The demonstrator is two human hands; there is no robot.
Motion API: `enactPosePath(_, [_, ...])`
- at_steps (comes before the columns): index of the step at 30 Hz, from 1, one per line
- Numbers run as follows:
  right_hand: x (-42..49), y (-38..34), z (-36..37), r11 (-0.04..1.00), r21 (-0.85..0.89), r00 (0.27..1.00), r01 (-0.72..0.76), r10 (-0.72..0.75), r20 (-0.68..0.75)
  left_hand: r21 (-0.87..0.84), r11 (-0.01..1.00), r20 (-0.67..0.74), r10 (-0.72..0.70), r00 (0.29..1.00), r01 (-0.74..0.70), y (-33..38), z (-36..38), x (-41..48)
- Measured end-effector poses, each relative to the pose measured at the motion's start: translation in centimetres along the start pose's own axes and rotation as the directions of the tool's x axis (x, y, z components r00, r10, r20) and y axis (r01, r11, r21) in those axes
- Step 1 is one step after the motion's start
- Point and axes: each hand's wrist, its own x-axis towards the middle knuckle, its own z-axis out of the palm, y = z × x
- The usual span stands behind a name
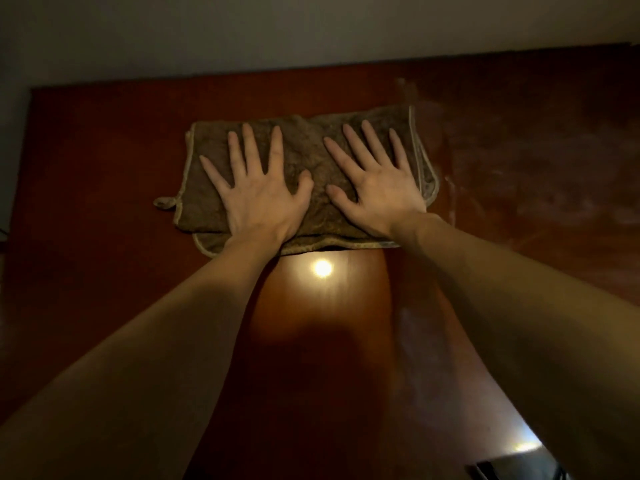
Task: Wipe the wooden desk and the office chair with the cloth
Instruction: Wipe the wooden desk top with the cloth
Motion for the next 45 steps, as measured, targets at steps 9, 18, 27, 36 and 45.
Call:
enactPosePath(9, [-14.5,-3.0,0.6,0.999,0.017,0.999,-0.027,0.027,0.021,0.001,1.0,0.019,0.012,1.0,-0.012,1.5,0.5,-13.8])
enactPosePath(18, [-26.3,-4.4,1.5,0.995,0.054,0.996,-0.089,0.089,0.001,0.0,1.0,0.048,0.028,0.998,-0.028,3.8,0.9,-24.7])
enactPosePath(27, [-34.7,-4.2,1.7,0.979,0.116,0.984,-0.17,0.161,0.078,0.017,0.996,0.118,0.087,0.989,-0.09,6.0,1.0,-31.3])
enactPosePath(36, [-32.5,-2.5,1.7,0.976,0.127,0.983,-0.177,0.168,0.079,0.013,0.999,0.108,0.043,0.993,-0.044,7.4,1.0,-29.2])
enactPosePath(45, [-27.3,1.7,0.9,0.987,0.122,0.989,-0.107,0.094,0.112,0.017,1.0,0.083,0.009,0.996,-0.01,9.7,1.1,-24.7])
